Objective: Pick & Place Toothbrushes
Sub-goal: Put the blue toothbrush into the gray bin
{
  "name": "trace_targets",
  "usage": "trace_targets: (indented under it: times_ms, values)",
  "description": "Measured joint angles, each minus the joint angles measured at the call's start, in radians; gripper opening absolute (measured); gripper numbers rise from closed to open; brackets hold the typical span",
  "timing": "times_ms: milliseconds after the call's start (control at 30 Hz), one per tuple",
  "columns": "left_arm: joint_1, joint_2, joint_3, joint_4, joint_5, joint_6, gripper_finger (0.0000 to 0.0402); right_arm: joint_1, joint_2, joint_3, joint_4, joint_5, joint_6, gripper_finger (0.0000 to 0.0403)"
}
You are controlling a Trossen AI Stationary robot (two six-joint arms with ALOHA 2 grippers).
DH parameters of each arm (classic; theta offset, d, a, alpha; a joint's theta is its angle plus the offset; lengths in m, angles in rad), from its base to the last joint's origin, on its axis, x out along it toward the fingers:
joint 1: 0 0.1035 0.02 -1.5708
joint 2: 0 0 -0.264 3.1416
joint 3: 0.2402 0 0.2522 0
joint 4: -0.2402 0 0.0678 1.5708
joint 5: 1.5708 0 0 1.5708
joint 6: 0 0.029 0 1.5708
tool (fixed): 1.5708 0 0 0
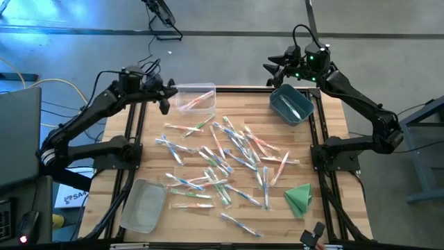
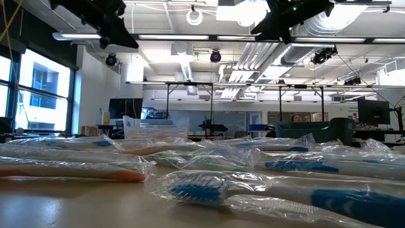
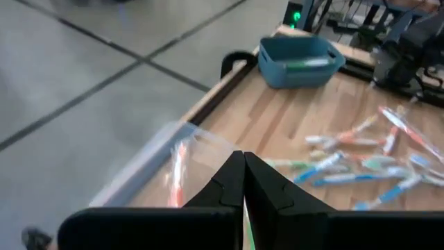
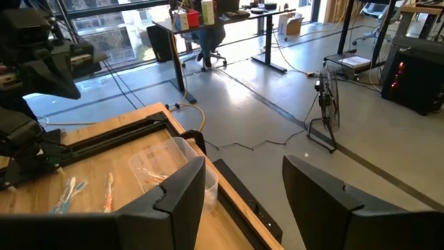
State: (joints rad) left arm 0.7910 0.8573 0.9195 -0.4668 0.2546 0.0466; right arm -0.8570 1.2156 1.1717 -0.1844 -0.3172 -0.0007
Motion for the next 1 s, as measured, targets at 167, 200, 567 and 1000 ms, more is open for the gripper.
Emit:
trace_targets:
  times_ms: [167, 200, 567, 1000]
  values:
    - [0.0, -0.019, 0.0, -0.051, 0.0, -0.006, 0.0, 0.0, 0.0, 0.0, 0.0, 0.0, 0.002, 0.0185]
    - [0.0, -0.019, 0.0, -0.059, 0.0, -0.001, 0.0, 0.0, 0.0, 0.0, 0.0, 0.0, 0.0, 0.0185]
    - [0.0, -0.018, 0.0, -0.061, -0.003, 0.008, 0.0, 0.0, 0.0, 0.0, 0.0, 0.0, -0.015, 0.0185]
    - [0.0, -0.015, 0.0, -0.059, -0.002, 0.064, 0.0, 0.0, 0.0, 0.0, 0.0, 0.0, -0.031, 0.0185]
